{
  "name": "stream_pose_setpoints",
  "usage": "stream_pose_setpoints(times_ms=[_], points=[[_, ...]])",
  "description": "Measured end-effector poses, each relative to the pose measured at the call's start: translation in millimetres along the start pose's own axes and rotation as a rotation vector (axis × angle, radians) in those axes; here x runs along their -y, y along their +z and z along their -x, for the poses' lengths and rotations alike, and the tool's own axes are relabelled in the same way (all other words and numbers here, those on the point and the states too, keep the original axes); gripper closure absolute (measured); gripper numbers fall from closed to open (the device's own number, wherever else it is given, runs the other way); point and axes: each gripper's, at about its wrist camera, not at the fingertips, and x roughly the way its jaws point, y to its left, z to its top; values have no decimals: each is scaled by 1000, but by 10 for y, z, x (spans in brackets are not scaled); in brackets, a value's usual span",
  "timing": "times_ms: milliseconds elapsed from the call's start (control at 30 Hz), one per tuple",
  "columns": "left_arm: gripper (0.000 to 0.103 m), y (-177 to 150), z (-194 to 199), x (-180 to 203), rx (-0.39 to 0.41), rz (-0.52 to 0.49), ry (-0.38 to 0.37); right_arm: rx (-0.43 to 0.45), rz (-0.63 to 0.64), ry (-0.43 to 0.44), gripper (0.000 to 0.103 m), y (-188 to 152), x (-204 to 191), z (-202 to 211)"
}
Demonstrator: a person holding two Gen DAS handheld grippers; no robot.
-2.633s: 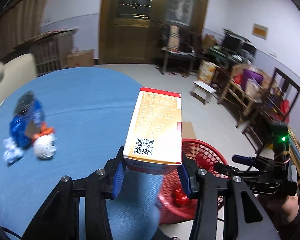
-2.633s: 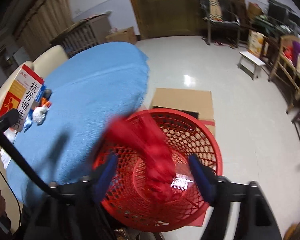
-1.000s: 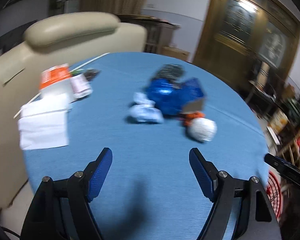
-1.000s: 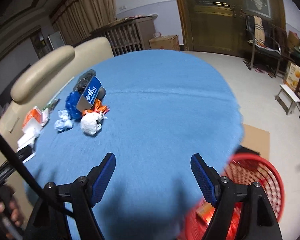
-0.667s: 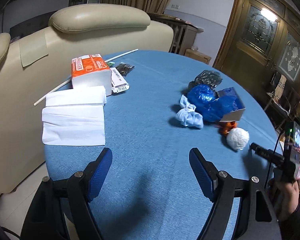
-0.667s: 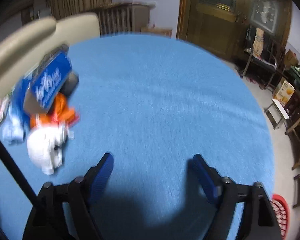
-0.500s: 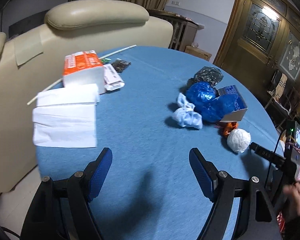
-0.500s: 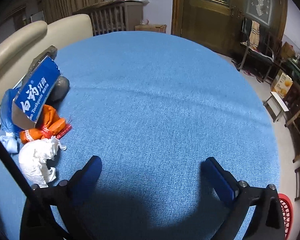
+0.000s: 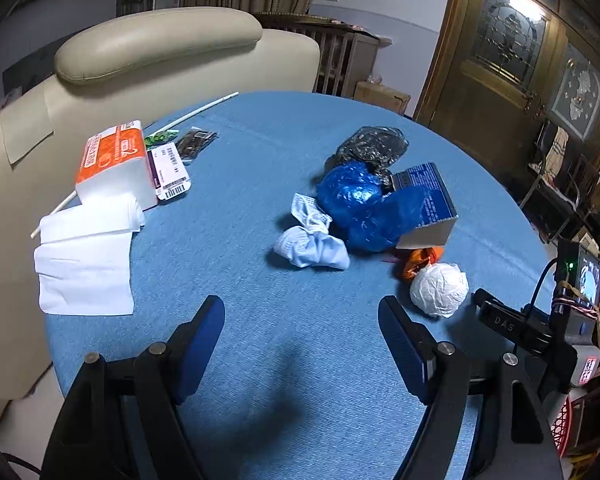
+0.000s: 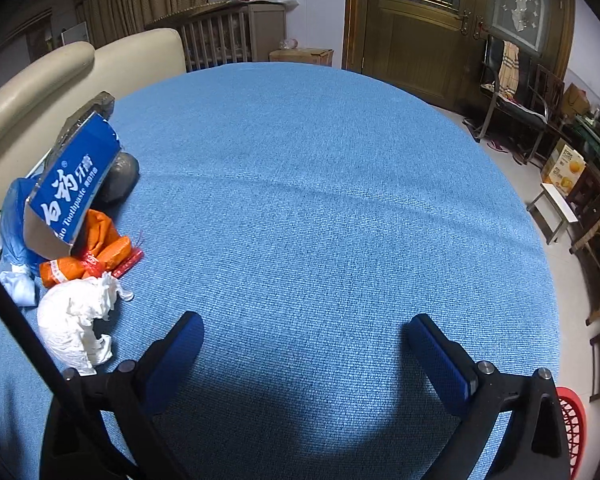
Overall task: Collect trash
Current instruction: 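Approach and grasp light blue face mask with left gripper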
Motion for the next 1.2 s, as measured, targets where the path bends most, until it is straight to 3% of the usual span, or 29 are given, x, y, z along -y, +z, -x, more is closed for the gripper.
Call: stream_pose_setpoints(times_ms=[467,800,1200], points=[[23,10,-192,403,-53,-73,28,1,0,0,0,-8,-7,-6],[23,69,-167,410,-46,-72,59,1,-1,0,0,-6,-6,-13],[23,-103,3,224,-35,-65,108,2,-1,0,0,-8,-15,12]])
